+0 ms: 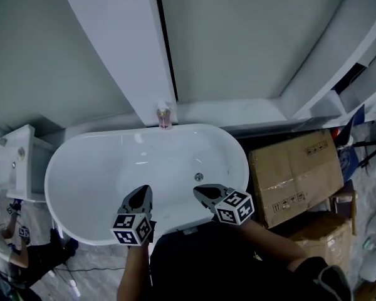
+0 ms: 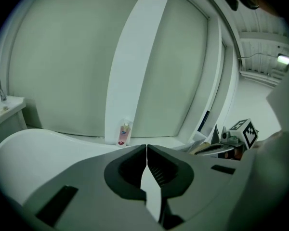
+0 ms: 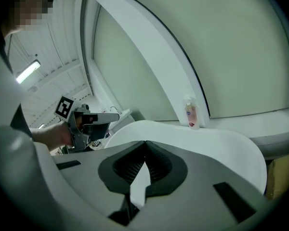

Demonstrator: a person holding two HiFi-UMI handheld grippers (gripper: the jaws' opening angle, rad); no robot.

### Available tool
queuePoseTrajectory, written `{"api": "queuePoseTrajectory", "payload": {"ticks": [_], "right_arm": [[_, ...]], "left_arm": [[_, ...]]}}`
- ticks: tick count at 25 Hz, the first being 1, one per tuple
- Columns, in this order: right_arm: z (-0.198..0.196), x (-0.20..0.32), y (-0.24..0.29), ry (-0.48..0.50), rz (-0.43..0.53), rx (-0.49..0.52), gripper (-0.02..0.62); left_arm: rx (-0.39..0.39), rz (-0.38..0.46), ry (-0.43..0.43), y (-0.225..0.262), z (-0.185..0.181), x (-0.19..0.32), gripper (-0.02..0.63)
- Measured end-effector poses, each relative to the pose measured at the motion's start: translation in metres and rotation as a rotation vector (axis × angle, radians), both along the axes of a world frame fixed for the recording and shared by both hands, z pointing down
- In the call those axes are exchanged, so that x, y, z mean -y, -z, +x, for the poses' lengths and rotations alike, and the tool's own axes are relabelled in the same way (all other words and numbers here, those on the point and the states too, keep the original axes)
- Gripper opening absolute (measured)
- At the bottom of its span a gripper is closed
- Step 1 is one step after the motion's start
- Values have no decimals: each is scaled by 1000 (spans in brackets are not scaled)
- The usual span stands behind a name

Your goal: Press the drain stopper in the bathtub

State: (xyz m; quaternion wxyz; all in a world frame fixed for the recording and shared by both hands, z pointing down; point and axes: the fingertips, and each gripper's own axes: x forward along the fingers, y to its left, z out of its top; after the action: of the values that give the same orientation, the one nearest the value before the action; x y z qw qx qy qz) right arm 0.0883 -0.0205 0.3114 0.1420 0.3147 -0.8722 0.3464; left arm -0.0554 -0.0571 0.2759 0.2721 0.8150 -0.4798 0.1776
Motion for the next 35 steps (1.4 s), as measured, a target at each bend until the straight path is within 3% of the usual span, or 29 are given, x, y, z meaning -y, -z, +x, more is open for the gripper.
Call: {"api": "queuePoseTrajectory", "payload": {"ticks": [6, 15, 21, 30, 35], "right_arm": [[8, 6, -34, 11, -60, -52, 14], [-31, 23, -80, 51, -105, -138, 14], [-47, 38, -155, 56, -152, -165, 14], [-52, 28, -303, 51, -291, -167, 14], [-44, 43, -379, -13, -325, -169, 14]], "left_arm": [[-2, -53, 23, -29, -2, 2, 20], [-40, -96, 16, -96, -29, 18, 20], [-16, -154, -38, -180, -33, 26, 20], [-15, -254, -45, -302, -18, 37, 20], [6, -321, -98, -373, -7, 40, 20]]}}
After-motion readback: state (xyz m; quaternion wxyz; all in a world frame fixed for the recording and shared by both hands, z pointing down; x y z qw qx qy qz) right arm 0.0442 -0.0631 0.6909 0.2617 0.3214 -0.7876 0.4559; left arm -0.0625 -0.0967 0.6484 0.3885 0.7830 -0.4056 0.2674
